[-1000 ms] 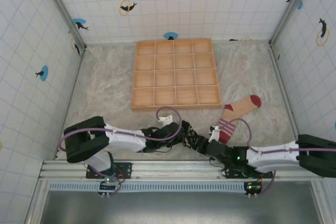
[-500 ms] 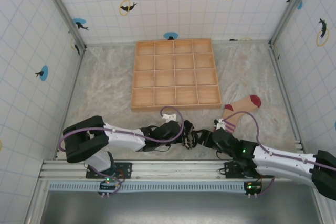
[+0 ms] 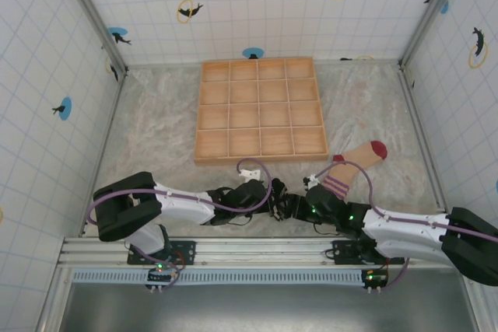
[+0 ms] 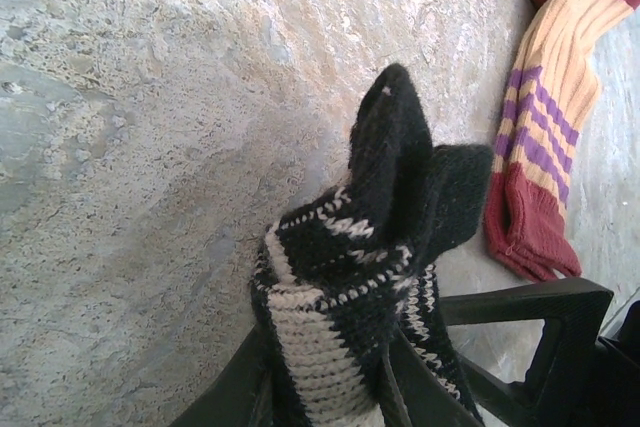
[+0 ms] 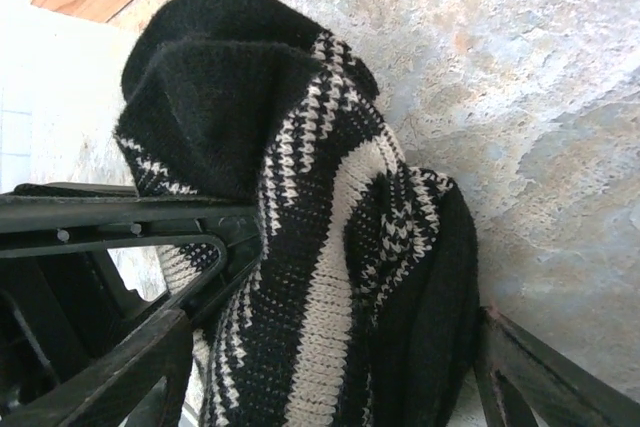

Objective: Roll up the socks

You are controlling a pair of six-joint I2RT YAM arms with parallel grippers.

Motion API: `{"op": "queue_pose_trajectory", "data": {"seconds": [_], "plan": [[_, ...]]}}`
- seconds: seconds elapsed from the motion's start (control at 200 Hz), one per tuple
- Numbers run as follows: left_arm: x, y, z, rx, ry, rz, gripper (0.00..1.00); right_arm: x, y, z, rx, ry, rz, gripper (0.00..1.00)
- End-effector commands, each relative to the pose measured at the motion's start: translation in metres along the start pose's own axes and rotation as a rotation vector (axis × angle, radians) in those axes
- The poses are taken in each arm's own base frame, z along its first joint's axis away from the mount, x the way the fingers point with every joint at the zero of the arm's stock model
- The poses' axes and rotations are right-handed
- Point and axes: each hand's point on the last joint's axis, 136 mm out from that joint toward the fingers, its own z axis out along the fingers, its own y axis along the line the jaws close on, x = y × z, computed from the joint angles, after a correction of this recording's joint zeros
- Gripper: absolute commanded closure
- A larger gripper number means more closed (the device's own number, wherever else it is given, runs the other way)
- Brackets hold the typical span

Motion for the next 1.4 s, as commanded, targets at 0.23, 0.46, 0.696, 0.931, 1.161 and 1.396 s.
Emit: {"op": "queue_pose_trajectory", "data": {"seconds": [0.23,0.46,0.696,0.931,1.161,1.396], "plan": [[0.013,0.011,0.009,0.011,0.043,-0.048,0.92,0.026,-0.026,0.006,0.053,0.094,0.017,0.42],[0.013,0.012,0.010,-0.007,0.040,-0.066,0.64,0.025,-0.029,0.008,0.061,0.080,0.008,0.63],[0.002,0.011,-0.001,-0.057,0.011,-0.049,0.03,0.014,-0.033,0.003,0.062,0.023,-0.025,0.94],[-0.010,0.015,-0.017,-0.121,-0.018,-0.032,0.03,-0.002,-0.017,0.000,0.044,-0.002,-0.077,1.00],[-0.034,0.018,-0.050,-0.144,-0.089,-0.048,0.03,-0.024,0.015,-0.005,0.013,-0.037,-0.135,1.00],[-0.057,0.040,-0.088,-0.223,-0.147,-0.095,0.03,-0.062,0.059,-0.008,0.009,-0.083,-0.203,1.00]]}}
